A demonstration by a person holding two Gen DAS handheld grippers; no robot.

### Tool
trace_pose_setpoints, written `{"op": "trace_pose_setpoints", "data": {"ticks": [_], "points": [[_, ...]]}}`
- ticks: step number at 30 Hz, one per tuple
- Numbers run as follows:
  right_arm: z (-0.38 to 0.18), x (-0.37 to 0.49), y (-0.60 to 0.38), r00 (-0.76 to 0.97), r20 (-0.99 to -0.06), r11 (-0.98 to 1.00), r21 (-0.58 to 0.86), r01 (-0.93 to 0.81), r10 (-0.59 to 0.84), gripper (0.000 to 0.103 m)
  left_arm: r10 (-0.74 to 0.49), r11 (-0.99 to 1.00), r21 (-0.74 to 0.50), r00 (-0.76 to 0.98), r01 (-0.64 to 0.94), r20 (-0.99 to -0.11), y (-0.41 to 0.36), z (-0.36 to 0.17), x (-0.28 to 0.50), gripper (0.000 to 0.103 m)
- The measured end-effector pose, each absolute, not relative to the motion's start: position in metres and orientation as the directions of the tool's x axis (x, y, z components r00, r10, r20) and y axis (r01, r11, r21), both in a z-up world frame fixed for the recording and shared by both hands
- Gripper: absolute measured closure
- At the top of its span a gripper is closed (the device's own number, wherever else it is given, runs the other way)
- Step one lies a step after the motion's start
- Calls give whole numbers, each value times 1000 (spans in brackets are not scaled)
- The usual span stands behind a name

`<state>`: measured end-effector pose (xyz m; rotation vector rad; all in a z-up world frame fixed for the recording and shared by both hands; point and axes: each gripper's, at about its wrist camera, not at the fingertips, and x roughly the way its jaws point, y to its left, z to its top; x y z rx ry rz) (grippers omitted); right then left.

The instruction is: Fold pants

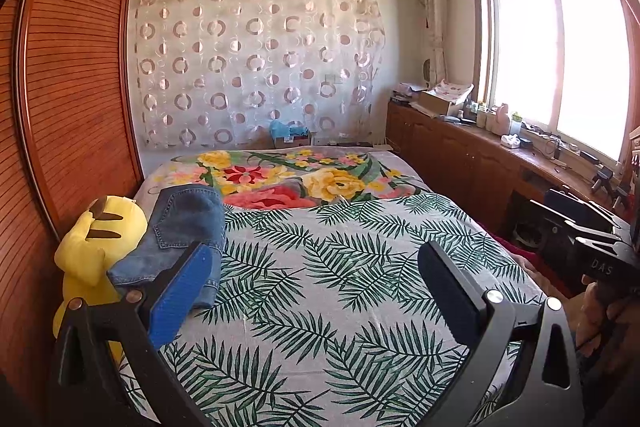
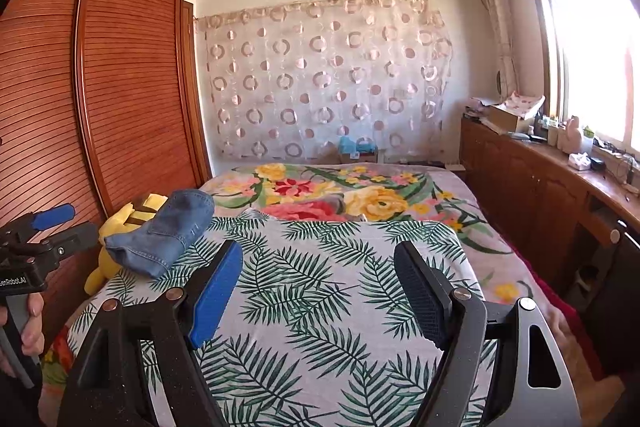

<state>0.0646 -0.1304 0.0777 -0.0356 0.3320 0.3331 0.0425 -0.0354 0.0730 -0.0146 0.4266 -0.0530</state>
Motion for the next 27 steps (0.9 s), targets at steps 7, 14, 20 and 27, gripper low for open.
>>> {"op": "trace_pose_setpoints", "data": {"ticks": [7, 14, 20, 27], "points": [[78, 66, -132, 891, -326, 945, 19, -328, 316, 23, -55, 998, -28, 910, 48, -411, -35, 73, 43, 0], [78, 69, -136, 890, -325, 944, 21, -330, 319, 23, -54, 999, -27, 910, 47, -411, -35, 74, 43, 0], [77, 71, -137, 890, -324, 943, 21, -332, 320, 23, -54, 999, -27, 910, 47, -411, -35, 74, 43, 0], [77, 72, -138, 889, -326, 943, 21, -333, 321, 23, -55, 998, -27, 910, 48, -410, -34, 74, 43, 0]]}}
